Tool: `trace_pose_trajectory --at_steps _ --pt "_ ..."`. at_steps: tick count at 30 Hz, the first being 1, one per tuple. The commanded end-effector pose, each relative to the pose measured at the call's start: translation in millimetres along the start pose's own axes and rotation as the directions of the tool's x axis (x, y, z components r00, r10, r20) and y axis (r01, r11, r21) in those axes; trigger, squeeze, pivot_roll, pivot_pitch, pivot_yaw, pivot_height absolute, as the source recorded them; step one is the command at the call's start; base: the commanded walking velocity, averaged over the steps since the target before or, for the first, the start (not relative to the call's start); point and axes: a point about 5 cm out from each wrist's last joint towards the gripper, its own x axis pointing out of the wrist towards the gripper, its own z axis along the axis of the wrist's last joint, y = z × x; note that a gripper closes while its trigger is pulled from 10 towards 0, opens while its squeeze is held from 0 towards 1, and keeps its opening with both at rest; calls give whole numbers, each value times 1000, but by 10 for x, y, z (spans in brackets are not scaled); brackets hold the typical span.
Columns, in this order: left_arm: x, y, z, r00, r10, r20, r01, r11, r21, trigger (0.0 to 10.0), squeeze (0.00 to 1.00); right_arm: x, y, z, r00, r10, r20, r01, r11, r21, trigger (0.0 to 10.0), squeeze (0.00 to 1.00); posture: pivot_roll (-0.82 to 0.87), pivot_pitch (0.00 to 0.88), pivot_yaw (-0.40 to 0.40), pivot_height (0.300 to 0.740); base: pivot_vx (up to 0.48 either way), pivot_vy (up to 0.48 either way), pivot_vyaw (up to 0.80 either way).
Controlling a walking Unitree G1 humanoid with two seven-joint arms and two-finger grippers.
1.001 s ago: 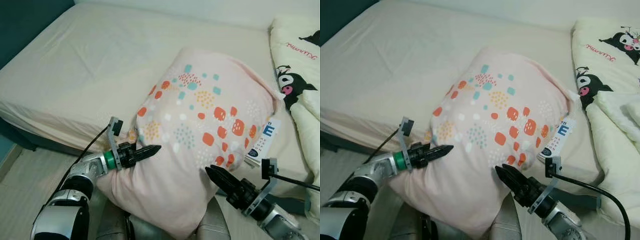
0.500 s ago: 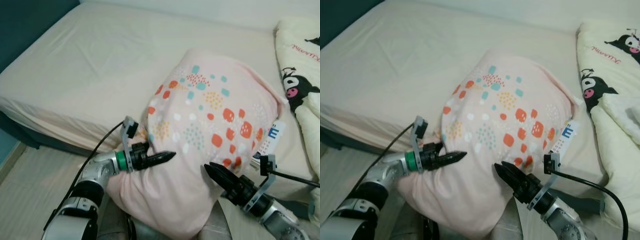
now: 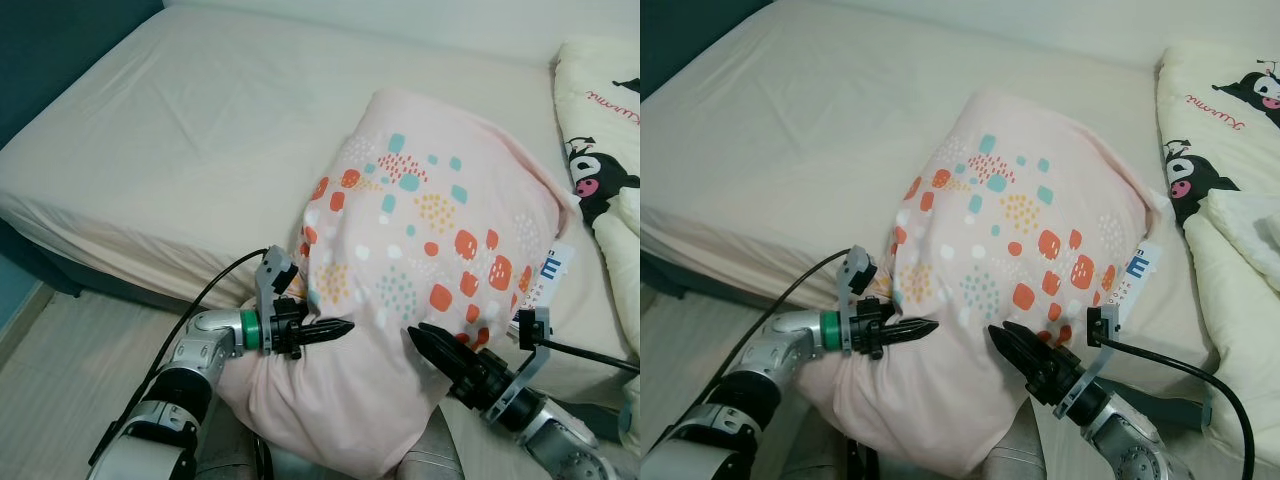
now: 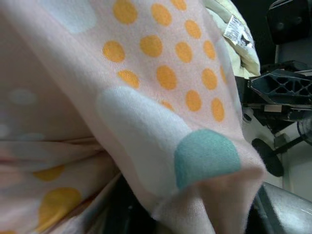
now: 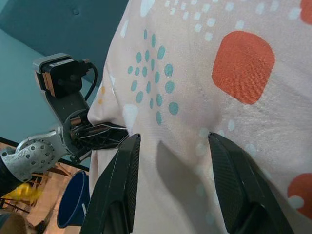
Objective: Clean up the room
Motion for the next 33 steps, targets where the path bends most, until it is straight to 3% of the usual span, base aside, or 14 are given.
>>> trace_pose_trajectory --at_steps 1,15,17,21,24,29,30,31,33 --pt "106 -81 -104 999 -40 -31 39 999 -21 0 0 -28 -20 -39 1000 -14 -12 14 1000 5 10000 0 -26 129 32 618 0 0 0" --pt "122 -128 -29 995 -72 70 77 993 -85 0 0 3 -16 -55 1000 -9 -11 9 1000 7 10000 0 -16 128 25 618 0 0 0" --pt "87 -107 101 985 -65 157 85 989 -124 0 0 11 -12 -51 1000 -7 -10 7 1000 6 10000 0 -16 129 29 618 0 0 0" --pt "34 -95 213 971 -62 230 99 983 -152 0 0 12 -8 -50 1000 -6 -8 6 1000 5 10000 0 -16 129 31 618 0 0 0" --pt "-53 -88 334 950 -61 306 120 977 -176 0 0 2 -5 -53 1000 -5 -7 6 1000 6 10000 0 -16 129 31 618 0 0 0" --pt "-375 -19 758 849 -18 528 150 967 -208 0 0 -11 -1 -48 1000 2 -3 -2 1000 12 10000 0 -11 130 25 618 0 0 0" --pt "-375 -19 758 849 -18 528 150 967 -208 0 0 -11 -1 -48 1000 2 -3 -2 1000 12 10000 0 -11 130 25 618 0 0 0" --pt "-467 6 876 814 1 582 147 967 -208 0 0 -4 1 -37 1000 6 -2 -6 1000 11 10000 0 -10 130 22 618 0 0 0" --pt "-503 12 918 799 9 601 146 967 -209 0 0 0 2 -34 1000 8 -2 -8 1000 11 10000 0 -10 130 22 618 0 0 0"
